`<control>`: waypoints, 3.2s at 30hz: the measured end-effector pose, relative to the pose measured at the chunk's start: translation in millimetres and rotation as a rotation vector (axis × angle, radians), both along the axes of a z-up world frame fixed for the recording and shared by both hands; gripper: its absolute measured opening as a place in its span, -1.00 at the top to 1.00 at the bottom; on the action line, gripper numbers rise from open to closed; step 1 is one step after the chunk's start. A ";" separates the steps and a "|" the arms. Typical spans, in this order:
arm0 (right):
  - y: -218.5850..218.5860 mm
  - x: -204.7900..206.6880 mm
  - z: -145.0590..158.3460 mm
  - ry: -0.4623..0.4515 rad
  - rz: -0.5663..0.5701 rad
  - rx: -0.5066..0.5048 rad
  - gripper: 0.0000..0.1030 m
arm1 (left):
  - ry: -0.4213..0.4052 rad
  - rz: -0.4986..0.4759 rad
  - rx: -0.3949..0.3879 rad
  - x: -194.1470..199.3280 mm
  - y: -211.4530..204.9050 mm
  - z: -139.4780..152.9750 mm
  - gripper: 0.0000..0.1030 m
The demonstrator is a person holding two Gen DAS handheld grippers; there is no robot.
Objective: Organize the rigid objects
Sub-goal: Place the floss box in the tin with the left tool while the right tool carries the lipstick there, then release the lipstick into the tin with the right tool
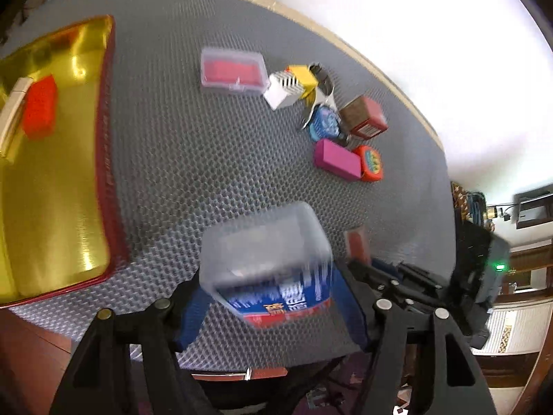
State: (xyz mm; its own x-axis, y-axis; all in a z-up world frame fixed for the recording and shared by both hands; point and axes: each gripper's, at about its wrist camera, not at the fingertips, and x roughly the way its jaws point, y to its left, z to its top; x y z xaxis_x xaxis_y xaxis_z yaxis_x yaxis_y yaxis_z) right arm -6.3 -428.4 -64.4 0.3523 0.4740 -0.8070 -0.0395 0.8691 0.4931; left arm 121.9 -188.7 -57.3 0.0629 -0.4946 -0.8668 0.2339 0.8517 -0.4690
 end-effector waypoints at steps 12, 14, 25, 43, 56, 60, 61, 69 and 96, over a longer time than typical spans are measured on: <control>-2.0 -21.0 17.5 -0.032 -0.039 0.034 0.62 | -0.100 0.133 -0.007 13.0 68.1 58.3 -0.23; 3.8 -18.5 21.0 -0.039 -0.037 0.027 0.62 | -0.128 0.157 0.001 14.7 86.0 71.2 -0.24; 24.6 -10.2 28.5 -0.054 -0.019 0.062 0.62 | -0.104 0.248 0.228 39.2 163.1 51.0 -0.23; 30.7 5.7 30.6 -0.041 -0.028 0.080 0.62 | -0.053 0.303 0.211 158.8 132.3 2.0 -0.24; 61.4 21.7 50.9 -0.088 0.019 0.104 0.62 | -0.326 0.495 -0.016 138.5 184.0 36.2 -0.24; 98.0 37.6 73.4 -0.127 0.095 0.127 0.62 | -0.477 0.612 0.110 68.6 221.6 70.6 -0.24; 107.0 42.4 77.0 -0.130 0.114 0.136 0.62 | -0.494 0.635 0.138 54.0 230.1 73.4 -0.24; 215.7 107.9 85.3 -0.073 0.266 0.192 0.62 | -0.426 0.779 0.244 -44.5 291.6 45.0 -0.24; 323.9 228.1 6.9 0.160 0.019 0.305 0.06 | -0.535 0.669 0.344 -62.9 266.2 35.6 -0.24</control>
